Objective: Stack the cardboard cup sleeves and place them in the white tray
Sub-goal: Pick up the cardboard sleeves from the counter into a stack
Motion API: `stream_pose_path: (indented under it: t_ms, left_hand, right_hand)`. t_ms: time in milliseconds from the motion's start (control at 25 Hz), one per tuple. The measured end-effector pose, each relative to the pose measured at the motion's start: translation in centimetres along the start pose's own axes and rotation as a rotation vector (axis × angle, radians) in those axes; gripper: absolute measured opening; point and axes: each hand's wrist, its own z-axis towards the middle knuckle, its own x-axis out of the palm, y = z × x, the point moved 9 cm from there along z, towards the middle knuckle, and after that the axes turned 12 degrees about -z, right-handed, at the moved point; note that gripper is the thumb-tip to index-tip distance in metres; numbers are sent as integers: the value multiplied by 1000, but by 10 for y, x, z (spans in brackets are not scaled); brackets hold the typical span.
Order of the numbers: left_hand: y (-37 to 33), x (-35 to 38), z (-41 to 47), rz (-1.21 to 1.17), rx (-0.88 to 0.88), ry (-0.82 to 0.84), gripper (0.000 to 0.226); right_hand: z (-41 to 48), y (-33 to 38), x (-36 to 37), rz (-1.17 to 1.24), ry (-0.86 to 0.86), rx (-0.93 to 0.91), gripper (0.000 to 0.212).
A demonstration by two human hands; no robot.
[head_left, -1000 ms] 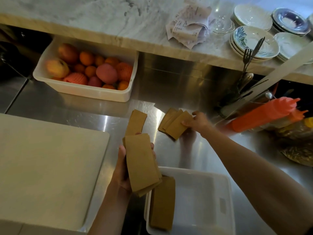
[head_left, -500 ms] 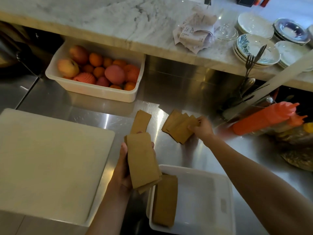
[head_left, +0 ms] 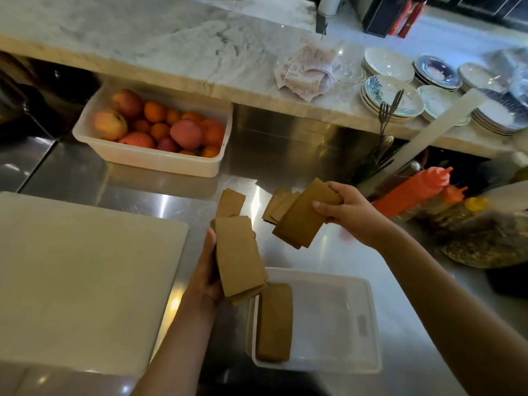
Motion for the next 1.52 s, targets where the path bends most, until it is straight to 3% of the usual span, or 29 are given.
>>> stream_pose_path:
  t_ms: [80,200,480,680,840,1000,1280,1520]
  left_hand:
    - [-10,-1,-2,52,51,-81,146]
    - [-4,23,-15,-54,-62,92,128]
    - [0,27,-17,-65,-86,170,133]
    - [1,17,-22,-63,-97,129,128]
    - [0,8,-22,-56,-93,112,110]
    - [-1,3,-21,-57,-102,112,108]
    - [3,12,-16,-83,-118,117,128]
    - [-2,3,-8,-73,5,-15,87]
  right_hand:
    - [-16,29,1,-34,31,-65,33]
    - [-34,65,11,-44,89,-122,41]
    - [-46,101,70,-146,207,-156,31]
    - [-33,100,102,-426,117,-185,43]
    - [-29,102,118,-645,12,-282,51]
    - [-31,98,128,-693,-58,-358,52]
    - [-31,88,126,-714,-127,-365,47]
    - [-35,89,112,-726,-273,-382,36]
